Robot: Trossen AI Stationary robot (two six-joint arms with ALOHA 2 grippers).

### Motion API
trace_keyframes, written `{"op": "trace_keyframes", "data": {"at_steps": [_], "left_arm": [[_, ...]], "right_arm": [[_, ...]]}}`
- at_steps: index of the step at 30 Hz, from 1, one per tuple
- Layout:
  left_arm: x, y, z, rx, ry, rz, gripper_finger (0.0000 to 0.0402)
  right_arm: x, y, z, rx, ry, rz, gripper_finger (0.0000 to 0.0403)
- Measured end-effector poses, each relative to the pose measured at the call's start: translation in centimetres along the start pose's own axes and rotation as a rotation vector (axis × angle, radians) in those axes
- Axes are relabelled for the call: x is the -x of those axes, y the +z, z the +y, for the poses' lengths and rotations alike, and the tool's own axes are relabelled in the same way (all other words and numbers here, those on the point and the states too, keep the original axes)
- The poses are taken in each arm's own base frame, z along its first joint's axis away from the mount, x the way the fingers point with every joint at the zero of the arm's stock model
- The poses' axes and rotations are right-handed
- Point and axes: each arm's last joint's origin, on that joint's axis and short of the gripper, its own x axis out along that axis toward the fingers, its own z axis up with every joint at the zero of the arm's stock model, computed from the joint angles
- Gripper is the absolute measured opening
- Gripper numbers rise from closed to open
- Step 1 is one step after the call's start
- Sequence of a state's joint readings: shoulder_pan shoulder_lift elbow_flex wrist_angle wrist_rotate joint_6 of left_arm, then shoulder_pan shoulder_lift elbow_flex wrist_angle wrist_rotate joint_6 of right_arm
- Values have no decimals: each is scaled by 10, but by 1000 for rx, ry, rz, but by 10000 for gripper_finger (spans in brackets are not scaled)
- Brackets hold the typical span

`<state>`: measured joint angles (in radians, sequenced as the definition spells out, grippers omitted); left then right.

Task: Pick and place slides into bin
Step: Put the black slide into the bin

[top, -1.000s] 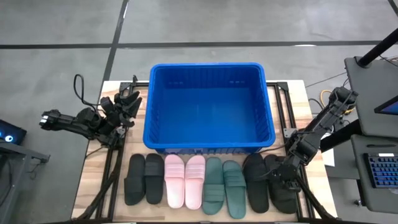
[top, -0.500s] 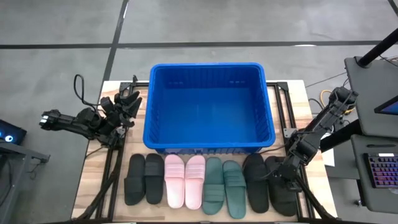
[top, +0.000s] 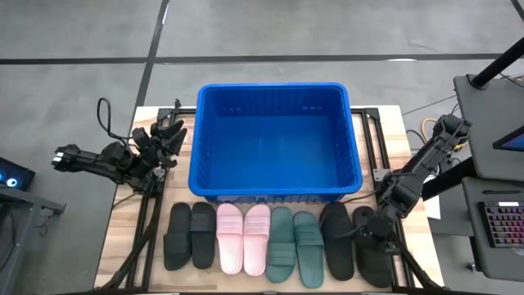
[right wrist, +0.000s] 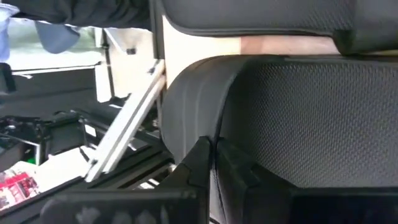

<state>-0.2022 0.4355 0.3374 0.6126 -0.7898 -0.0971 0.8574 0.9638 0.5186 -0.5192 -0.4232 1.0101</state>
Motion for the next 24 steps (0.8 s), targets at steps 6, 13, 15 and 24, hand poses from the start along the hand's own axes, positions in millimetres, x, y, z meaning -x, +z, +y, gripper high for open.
{"op": "trace_keyframes", "data": {"at_steps": [6, 13, 15, 24], "left_arm": [[0, 0, 0, 0, 0, 0, 217], [0, 0, 0, 1, 0, -1, 217], [0, 0, 0, 2, 0, -2, 217], [0, 0, 0, 0, 0, 0, 217]], "right_arm": [[3, 1, 5, -4, 17, -7, 9], [11, 5, 18, 14, 50, -28, 9], [15, 6, 22, 18, 61, -34, 9], [37, 11, 46, 14, 62, -95, 9]]}}
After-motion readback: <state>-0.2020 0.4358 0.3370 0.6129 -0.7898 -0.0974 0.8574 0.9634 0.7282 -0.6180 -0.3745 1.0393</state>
